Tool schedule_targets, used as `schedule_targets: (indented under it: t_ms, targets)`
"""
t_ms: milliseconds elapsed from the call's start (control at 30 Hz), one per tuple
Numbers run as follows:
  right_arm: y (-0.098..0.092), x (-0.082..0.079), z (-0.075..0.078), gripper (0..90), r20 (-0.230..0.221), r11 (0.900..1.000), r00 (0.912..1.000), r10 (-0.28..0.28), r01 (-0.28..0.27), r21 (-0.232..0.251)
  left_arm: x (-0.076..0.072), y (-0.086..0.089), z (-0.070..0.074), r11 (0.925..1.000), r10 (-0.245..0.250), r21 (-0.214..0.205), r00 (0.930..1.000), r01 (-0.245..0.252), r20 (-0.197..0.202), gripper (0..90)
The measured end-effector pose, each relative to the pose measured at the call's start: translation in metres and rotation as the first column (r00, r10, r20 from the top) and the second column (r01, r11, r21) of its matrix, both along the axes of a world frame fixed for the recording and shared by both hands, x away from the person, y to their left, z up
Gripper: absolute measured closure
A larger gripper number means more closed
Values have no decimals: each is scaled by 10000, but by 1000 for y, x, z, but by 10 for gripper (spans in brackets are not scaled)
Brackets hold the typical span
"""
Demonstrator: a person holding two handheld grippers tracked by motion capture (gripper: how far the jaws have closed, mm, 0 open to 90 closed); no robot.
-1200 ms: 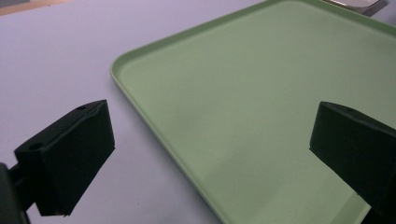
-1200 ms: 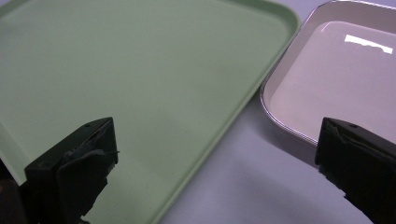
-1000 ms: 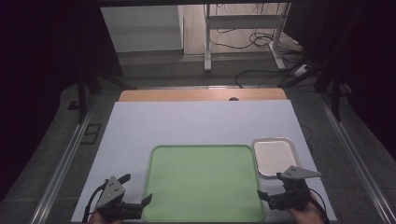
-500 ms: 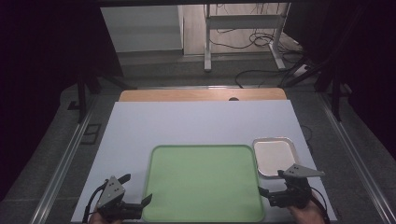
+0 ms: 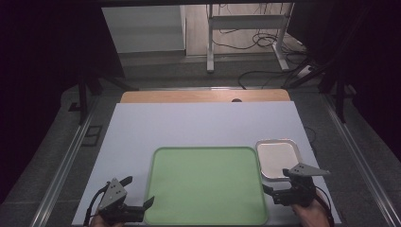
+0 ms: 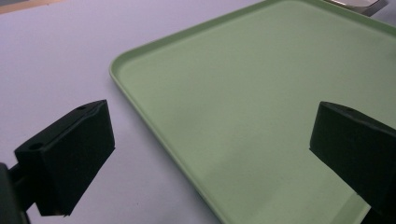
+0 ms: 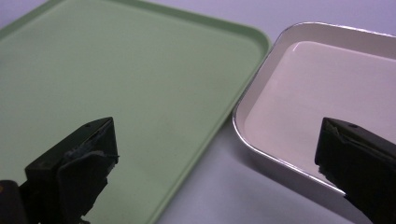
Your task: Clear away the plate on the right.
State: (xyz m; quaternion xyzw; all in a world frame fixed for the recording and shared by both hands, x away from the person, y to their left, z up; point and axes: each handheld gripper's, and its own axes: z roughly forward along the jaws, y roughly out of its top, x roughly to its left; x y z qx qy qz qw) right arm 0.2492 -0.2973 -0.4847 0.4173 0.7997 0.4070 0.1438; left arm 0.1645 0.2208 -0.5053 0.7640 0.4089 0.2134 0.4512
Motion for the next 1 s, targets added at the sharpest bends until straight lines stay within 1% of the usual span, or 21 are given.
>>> schedule_targets:
  t_ms: [133, 300, 533, 633, 733, 1000]
  targets:
    - [0, 3, -1, 0, 157, 9999, 9999, -30, 33, -145, 0, 0, 0, 10000, 3, -11, 10000, -3, -6, 0]
    - [-2, 8, -2, 0, 378, 9998, 9993, -38, 46, -194, 0, 0, 0, 10000, -4, -7, 10000, 4, -17, 0]
    - [-3, 15, -3, 0, 488, 9996, 9988, -75, 89, -284, 0, 0, 0, 10000, -20, 9, 10000, 20, -15, 0]
    - [-5, 18, -3, 0, 536, 9991, 9984, -176, 196, -369, 1, 0, 0, 10000, -33, 20, 10000, 33, -12, 0]
    - [-6, 21, -4, 0, 508, 9989, 9983, -283, 301, -349, 1, 0, 0, 10000, -44, 26, 10000, 44, -11, 0]
    - [-8, 29, -5, 0, 512, 9957, 9962, -710, 738, -552, 1, -1, 0, 10000, -90, 19, 10000, 91, -15, 0]
